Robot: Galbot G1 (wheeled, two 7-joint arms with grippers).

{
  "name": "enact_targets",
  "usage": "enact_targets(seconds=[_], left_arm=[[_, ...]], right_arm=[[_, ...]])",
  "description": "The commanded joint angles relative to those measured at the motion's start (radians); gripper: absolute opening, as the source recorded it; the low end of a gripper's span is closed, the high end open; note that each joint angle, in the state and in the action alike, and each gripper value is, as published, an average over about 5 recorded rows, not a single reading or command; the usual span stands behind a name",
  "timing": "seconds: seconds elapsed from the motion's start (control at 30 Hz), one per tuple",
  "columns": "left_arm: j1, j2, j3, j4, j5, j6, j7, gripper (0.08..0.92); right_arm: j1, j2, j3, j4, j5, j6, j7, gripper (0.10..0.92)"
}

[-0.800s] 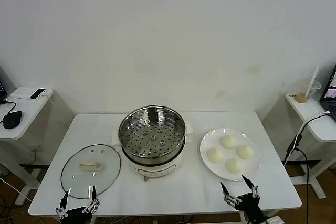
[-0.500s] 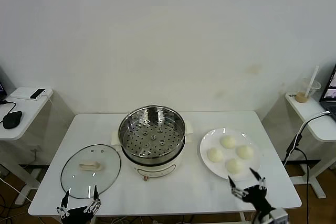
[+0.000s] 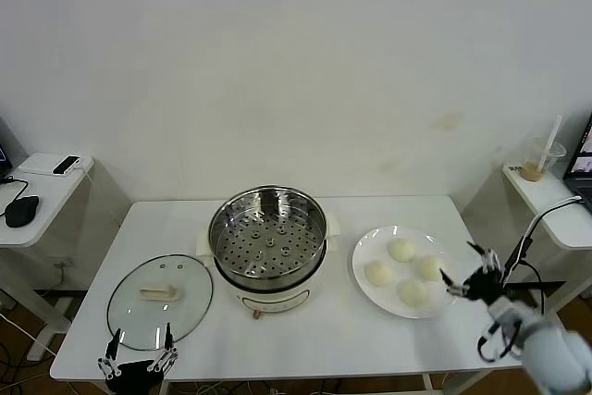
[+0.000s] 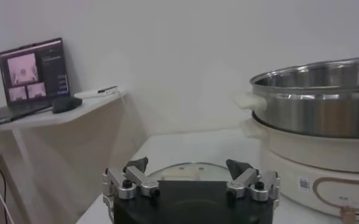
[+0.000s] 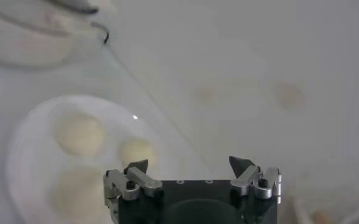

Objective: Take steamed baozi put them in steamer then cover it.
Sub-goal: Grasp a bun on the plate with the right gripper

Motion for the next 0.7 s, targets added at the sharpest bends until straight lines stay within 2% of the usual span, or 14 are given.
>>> enact_targets(seconds=[0.03, 0.2, 0.33, 0.7], left_arm=[[-0.006, -0.004, -0.005, -0.005, 0.041, 0.01, 0.001, 0.823], [-0.018, 0.001, -0.018, 0.005, 0.032, 0.015, 0.003, 0.823], [-0.026, 0.006, -0.033, 0.007, 0.019, 0.019, 0.005, 0.823], [-0.035, 0.004, -0.064, 0.001, -0.005, 0.028, 0.01, 0.823]], right_arm=[[0.721, -0.319, -0.495, -0.374, -0.108, 0.034, -0.473, 0.823], [1.055, -0.284, -0.849, -0.53, -0.065, 0.073, -0.614, 0.823], [1.205, -0.206, -1.045, -0.636, -0.047, 0.101, -0.693, 0.823], [1.299, -0.023, -1.241, -0.791, 0.002, 0.096, -0.746, 0.823]])
